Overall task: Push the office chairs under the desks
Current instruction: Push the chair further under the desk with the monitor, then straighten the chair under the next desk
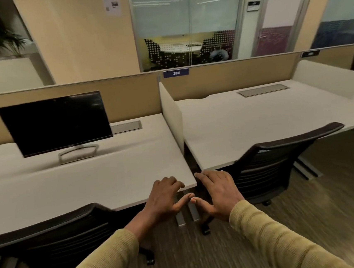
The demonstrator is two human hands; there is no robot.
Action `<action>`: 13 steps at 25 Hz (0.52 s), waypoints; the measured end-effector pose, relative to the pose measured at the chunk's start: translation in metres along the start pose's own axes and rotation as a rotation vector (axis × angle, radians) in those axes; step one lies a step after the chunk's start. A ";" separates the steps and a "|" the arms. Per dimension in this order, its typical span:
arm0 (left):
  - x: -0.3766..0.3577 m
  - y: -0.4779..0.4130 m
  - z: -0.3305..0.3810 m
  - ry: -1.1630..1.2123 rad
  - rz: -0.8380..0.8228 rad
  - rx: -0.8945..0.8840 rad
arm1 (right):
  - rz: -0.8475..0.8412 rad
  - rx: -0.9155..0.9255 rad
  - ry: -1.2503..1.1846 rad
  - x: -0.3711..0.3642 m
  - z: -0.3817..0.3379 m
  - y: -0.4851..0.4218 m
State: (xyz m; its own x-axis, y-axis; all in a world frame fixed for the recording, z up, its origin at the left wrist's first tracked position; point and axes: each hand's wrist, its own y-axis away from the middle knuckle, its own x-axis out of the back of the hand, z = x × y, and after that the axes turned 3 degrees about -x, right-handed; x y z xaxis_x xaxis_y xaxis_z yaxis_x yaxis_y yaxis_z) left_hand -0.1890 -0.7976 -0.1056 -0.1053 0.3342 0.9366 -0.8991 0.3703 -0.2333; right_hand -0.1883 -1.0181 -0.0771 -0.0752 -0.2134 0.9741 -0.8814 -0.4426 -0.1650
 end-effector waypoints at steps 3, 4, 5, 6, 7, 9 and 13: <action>-0.013 -0.041 0.029 -0.002 0.002 -0.048 | 0.032 -0.023 0.010 0.010 0.050 0.000; -0.019 -0.057 0.038 0.005 0.011 -0.060 | 0.043 -0.032 0.013 0.011 0.069 -0.001; -0.026 -0.073 0.044 0.016 0.021 -0.069 | 0.050 -0.043 0.016 0.013 0.087 -0.004; -0.033 -0.090 0.050 0.027 0.027 -0.076 | 0.054 -0.056 0.020 0.015 0.105 -0.008; -0.041 -0.109 0.055 0.040 0.032 -0.082 | 0.058 -0.067 0.026 0.017 0.124 -0.013; -0.060 -0.152 0.068 0.073 0.053 -0.099 | 0.062 -0.078 0.054 0.024 0.168 -0.025; -0.089 -0.239 0.102 0.197 0.116 -0.138 | 0.101 -0.061 0.080 0.039 0.258 -0.055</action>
State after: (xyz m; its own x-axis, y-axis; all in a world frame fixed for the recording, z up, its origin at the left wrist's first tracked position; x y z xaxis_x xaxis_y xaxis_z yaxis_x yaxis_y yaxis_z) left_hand -0.0076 -1.0040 -0.1063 -0.1076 0.5389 0.8354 -0.8177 0.4300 -0.3827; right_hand -0.0228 -1.2269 -0.0701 -0.1999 -0.1831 0.9625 -0.8941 -0.3676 -0.2556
